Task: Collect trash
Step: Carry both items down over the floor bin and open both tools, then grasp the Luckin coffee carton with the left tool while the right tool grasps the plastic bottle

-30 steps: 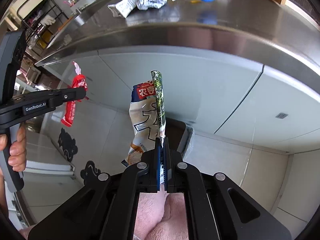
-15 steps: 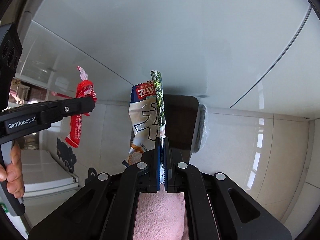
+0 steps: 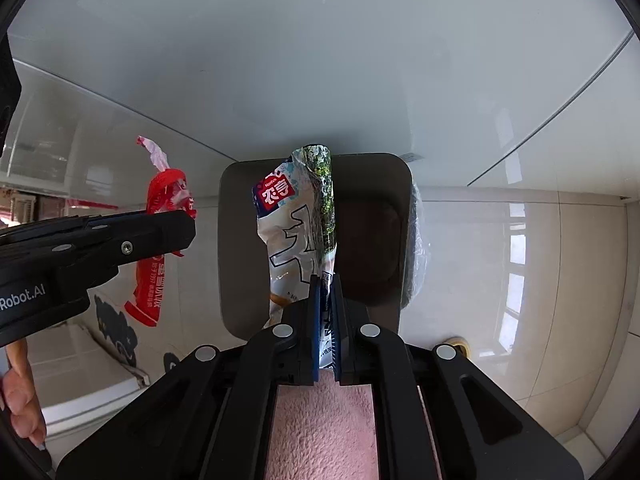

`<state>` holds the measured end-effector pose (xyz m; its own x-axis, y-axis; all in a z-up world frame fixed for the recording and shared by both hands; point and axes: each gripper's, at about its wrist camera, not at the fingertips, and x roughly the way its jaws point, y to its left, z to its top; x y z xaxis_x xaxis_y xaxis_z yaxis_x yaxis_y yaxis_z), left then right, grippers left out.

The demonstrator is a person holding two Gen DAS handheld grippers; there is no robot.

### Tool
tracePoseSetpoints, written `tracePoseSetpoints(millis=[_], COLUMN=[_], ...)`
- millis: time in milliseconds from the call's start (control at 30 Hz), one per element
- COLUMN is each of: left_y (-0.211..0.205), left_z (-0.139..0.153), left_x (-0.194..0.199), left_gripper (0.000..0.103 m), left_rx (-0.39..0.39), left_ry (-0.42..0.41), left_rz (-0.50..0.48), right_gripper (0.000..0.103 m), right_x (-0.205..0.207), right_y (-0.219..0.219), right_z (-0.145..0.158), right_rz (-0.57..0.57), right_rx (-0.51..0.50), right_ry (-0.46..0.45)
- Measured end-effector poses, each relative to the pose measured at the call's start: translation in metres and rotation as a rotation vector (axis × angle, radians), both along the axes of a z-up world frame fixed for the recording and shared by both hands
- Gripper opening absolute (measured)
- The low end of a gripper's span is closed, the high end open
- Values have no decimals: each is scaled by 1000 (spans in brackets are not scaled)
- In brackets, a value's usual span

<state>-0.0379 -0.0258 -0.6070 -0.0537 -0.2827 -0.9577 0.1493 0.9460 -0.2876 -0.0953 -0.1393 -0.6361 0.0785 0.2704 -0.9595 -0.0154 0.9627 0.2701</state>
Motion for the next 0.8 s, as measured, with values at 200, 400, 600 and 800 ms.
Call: tracePoseSetpoints(millis=[200, 400, 600, 800], left_y=[4, 11, 23, 22], left_z=[1, 20, 88, 187], left_x=[0, -1, -16, -35], left_gripper=[43, 57, 87, 95], left_rx=[-13, -1, 15, 47], left_ry=[-12, -42, -122, -249], left_rz=[13, 33, 66, 65], right_gripper=[26, 67, 92, 100], right_x=[2, 2, -9, -8], right_y=[-6, -3, -17, -54], right_z=[0, 16, 70, 191], right_rz=[-19, -25, 99, 82], right_rx=[-27, -52, -157, -143], right_ry=[24, 20, -45, -195])
